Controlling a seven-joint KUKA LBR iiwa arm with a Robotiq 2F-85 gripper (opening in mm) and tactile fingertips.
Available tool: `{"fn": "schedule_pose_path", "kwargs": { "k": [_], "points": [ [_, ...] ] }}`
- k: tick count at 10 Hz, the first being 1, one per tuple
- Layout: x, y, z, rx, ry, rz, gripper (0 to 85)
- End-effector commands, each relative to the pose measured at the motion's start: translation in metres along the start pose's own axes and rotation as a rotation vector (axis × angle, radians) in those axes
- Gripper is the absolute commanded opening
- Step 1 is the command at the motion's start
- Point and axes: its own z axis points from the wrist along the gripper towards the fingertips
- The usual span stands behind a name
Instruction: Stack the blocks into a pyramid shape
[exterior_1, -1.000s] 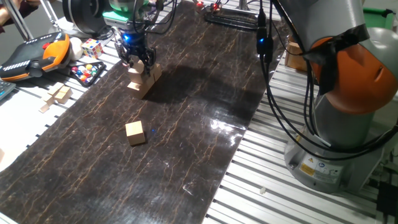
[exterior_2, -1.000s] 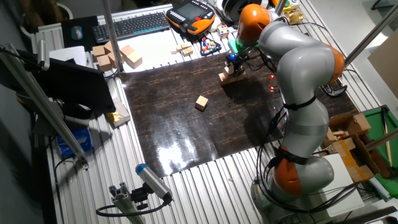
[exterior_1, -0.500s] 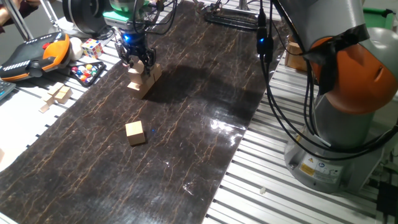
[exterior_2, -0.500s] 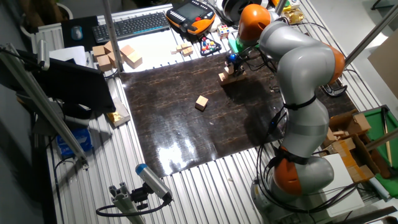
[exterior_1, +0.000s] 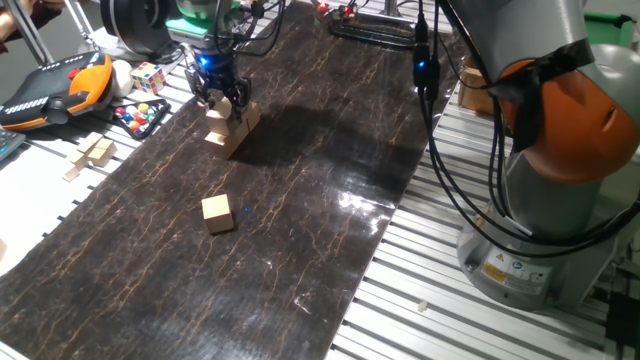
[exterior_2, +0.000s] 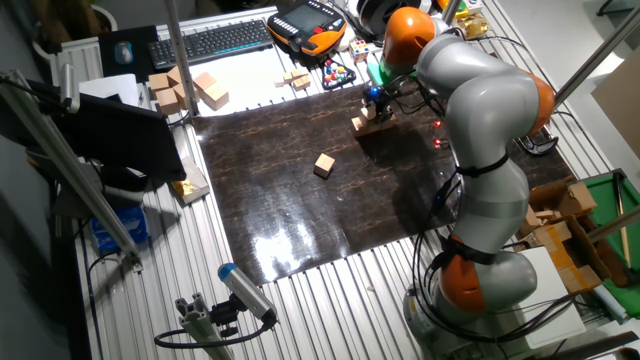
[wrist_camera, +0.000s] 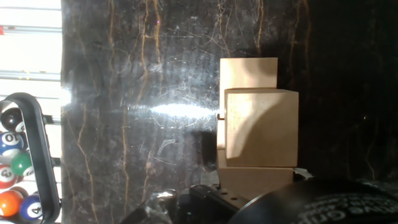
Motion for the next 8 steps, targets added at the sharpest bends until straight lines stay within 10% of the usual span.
{"fn": "schedule_pose_path", "kwargs": {
  "k": [1, 6, 8],
  "points": [
    [0.0002, -0.0001, -0.0001, 0.000, 0.000, 0.000, 35.7],
    [0.0010, -0.0010, -0.0002, 0.005, 0.003, -0.001, 59.0],
    [0.0007, -0.0012, -0.0002, 0.004, 0.005, -0.012, 49.7]
  ]
}}
